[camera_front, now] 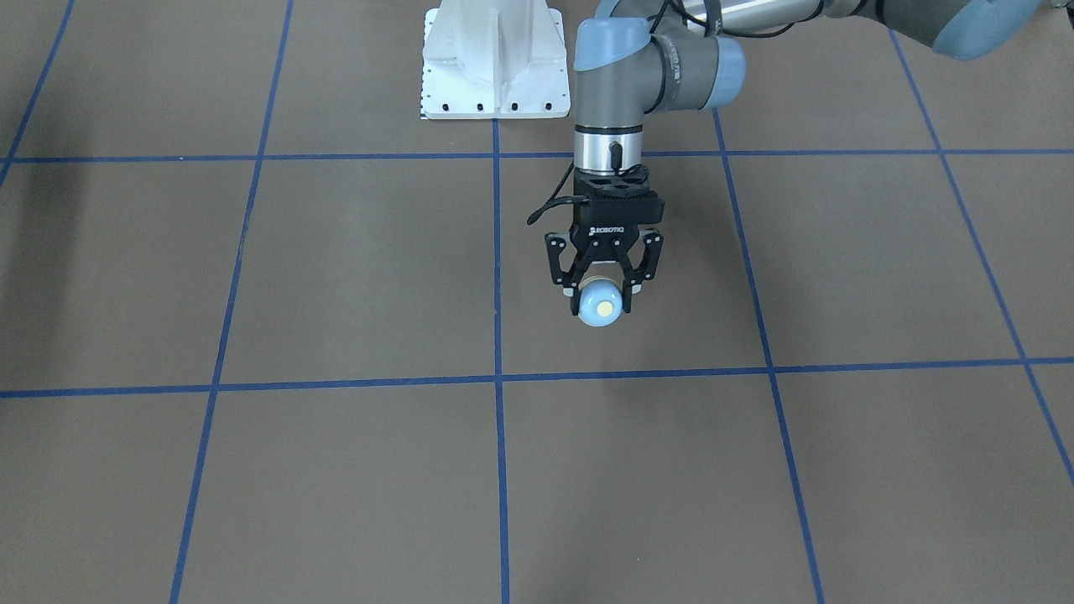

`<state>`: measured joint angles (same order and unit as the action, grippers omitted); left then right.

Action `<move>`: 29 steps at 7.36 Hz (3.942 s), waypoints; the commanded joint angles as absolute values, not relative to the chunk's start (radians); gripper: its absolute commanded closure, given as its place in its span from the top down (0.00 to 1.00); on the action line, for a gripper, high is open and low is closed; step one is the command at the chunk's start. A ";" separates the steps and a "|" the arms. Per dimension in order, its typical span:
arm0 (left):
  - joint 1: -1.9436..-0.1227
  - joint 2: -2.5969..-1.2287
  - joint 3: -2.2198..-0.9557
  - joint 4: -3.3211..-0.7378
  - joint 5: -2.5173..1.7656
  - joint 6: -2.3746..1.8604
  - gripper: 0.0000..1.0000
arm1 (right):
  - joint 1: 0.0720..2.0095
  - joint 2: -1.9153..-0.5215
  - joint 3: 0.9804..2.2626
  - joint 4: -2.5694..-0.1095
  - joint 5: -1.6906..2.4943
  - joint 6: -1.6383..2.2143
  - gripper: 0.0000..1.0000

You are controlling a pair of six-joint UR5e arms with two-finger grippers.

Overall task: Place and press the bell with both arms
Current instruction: 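Move the left gripper to the grid center and lower the bell onto it, then release the bell and withdraw the left arm while the right arm approaches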

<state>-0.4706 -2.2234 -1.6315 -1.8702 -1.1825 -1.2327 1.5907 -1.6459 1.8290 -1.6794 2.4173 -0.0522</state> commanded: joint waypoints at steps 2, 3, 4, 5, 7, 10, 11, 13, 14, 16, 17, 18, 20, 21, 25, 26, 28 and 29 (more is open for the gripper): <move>-0.442 -2.299 -1.387 -2.187 -1.095 -1.159 0.00 | 1.591 -1.646 1.829 -1.680 2.419 -0.052 1.00; -0.428 -2.307 -1.343 -2.260 -1.066 -1.122 0.00 | 1.591 -1.646 1.829 -1.680 2.419 -0.052 1.00; -0.413 -2.360 -1.239 -2.332 -1.046 -1.121 0.00 | 1.591 -1.647 1.829 -1.681 2.421 -0.052 1.00; -0.394 -2.426 -1.136 -2.377 -1.010 -1.121 0.00 | 1.591 -1.646 1.827 -1.680 2.419 -0.052 1.00; -0.391 -2.444 -1.089 -2.408 -0.967 -1.121 0.00 | 1.591 -1.646 1.819 -1.677 2.419 -0.052 1.00; -0.391 -2.448 -1.049 -2.411 -0.946 -1.123 0.00 | 1.591 -1.647 1.812 -1.675 2.419 -0.052 1.00; -0.390 -2.450 -1.045 -2.411 -0.945 -1.123 0.00 | 1.591 -1.646 1.809 -1.674 2.418 -0.052 1.00; -0.374 -2.483 -1.019 -2.413 -0.925 -1.127 0.00 | 1.591 -1.647 1.809 -1.674 2.419 -0.052 1.00; -0.371 -2.487 -1.016 -2.416 -0.925 -1.132 0.00 | 1.591 -1.647 1.809 -1.674 2.418 -0.054 1.00; -0.370 -2.485 -1.003 -2.416 -0.927 -1.132 0.81 | 1.591 -1.646 1.804 -1.674 2.416 -0.054 1.00; -0.370 -2.485 -0.999 -2.416 -0.927 -1.132 1.00 | 1.591 -1.646 1.802 -1.674 2.416 -0.054 1.00; -0.368 -2.484 -1.005 -2.418 -0.927 -1.132 1.00 | 1.591 -1.646 1.804 -1.674 2.416 -0.054 1.00; -0.382 -2.487 -1.087 -2.413 -0.951 -1.106 1.00 | 1.591 -1.663 1.804 -1.672 2.416 -0.052 1.00; -0.411 -2.491 -1.142 -2.390 -1.013 -1.039 1.00 | 1.591 -1.670 1.799 -1.672 2.415 -0.055 1.00; -0.693 -2.484 -1.250 -2.028 -1.522 -0.953 1.00 | 1.589 -1.651 1.804 -1.669 2.419 -0.051 1.00; -0.748 -2.476 -1.249 -1.979 -1.630 -0.886 1.00 | 1.569 -1.600 1.798 -1.674 2.418 -0.051 1.00; -0.855 -2.377 -1.250 -1.938 -1.789 -0.719 1.00 | 1.475 -1.473 1.787 -1.671 2.413 0.130 1.00; -0.915 -2.315 -1.259 -1.918 -1.860 -0.625 1.00 | 1.418 -1.397 1.787 -1.671 2.413 0.266 1.00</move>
<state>-0.8401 -2.3856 -1.2517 -1.9493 -1.7595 -0.7427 1.4860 -1.4881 1.7904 -1.6727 2.4143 0.1096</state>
